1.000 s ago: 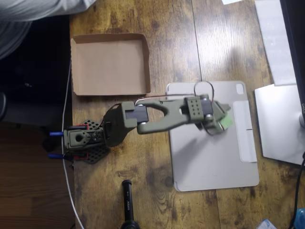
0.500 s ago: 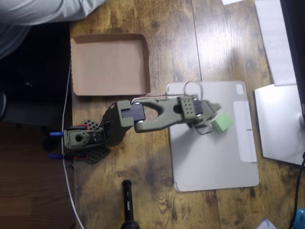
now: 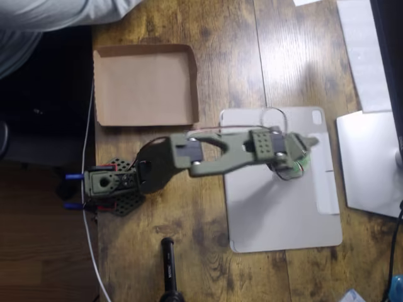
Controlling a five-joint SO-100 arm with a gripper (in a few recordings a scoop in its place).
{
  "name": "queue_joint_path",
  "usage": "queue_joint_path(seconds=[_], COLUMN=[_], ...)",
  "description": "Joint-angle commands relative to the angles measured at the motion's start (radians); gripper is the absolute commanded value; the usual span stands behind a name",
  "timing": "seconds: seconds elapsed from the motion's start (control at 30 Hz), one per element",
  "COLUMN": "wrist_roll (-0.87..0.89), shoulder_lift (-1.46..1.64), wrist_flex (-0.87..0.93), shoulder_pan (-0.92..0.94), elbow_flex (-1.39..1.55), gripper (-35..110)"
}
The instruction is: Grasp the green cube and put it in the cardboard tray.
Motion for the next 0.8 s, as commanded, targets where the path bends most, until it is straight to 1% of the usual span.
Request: queue_joint_path(seconds=[0.0,0.17,0.37,0.4,0.5,0.6,0.77], wrist_roll=[-0.011,-0.003,-0.006,-0.008,0.009,0.021,0.015], shoulder_lift=[-0.003,-0.038,-0.052,-0.054,-0.063,-0.064,-0.048], wrist_flex=[0.06,0.055,-0.058,-0.071,-0.077,-0.08,-0.084], shoulder_pan=[0.025,0.009,0.0,-0.002,-0.002,-0.005,-0.011], elbow_flex=[-0.084,-0.038,0.101,0.112,0.11,0.112,0.129], gripper=[40,40,39,35,13,0,0])
